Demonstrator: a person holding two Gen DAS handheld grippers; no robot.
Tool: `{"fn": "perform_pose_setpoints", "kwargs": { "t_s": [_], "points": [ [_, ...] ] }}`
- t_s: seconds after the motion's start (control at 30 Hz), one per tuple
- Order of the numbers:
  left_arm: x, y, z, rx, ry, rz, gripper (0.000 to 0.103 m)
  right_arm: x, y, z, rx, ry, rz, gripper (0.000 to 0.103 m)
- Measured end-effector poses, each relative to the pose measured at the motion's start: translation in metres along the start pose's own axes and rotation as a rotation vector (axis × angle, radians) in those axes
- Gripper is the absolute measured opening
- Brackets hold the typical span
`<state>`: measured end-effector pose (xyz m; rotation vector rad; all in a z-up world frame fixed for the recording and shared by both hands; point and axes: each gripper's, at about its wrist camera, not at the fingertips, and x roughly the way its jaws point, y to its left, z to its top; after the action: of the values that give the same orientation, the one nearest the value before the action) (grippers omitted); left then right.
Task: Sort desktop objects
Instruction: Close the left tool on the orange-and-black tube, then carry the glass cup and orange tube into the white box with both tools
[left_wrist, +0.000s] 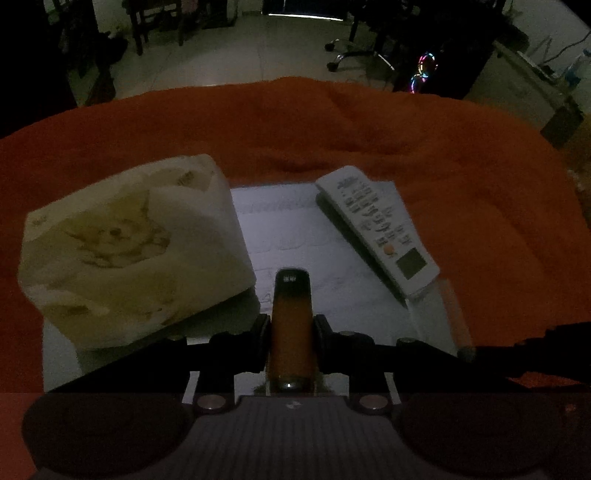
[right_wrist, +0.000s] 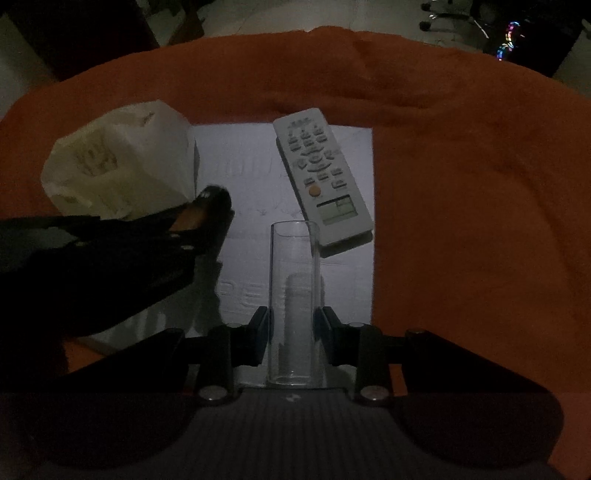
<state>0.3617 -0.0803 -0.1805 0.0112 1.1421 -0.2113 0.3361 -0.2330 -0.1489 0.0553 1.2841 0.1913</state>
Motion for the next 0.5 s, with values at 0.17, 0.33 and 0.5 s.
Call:
{"fn": "perform_pose_setpoints", "kwargs": {
  "t_s": [0.17,0.33,0.5],
  "points": [
    [-0.021,0.001,0.0,-0.004,-0.009,-0.014,0.021,-0.02,-0.005,-0.002,0.047,-0.019,0.018,0.032],
    [-0.049,0.002,-0.003,0.006,-0.034,-0.017,0.021,-0.044,-0.005,-0.002,0.073,-0.063,0.026,0.032],
    [-0.081,0.005,-0.009,-0.003,-0.046,-0.034,0.021,-0.072,0.003,-0.011,0.066,-0.096,0.042,0.032]
  ]
}}
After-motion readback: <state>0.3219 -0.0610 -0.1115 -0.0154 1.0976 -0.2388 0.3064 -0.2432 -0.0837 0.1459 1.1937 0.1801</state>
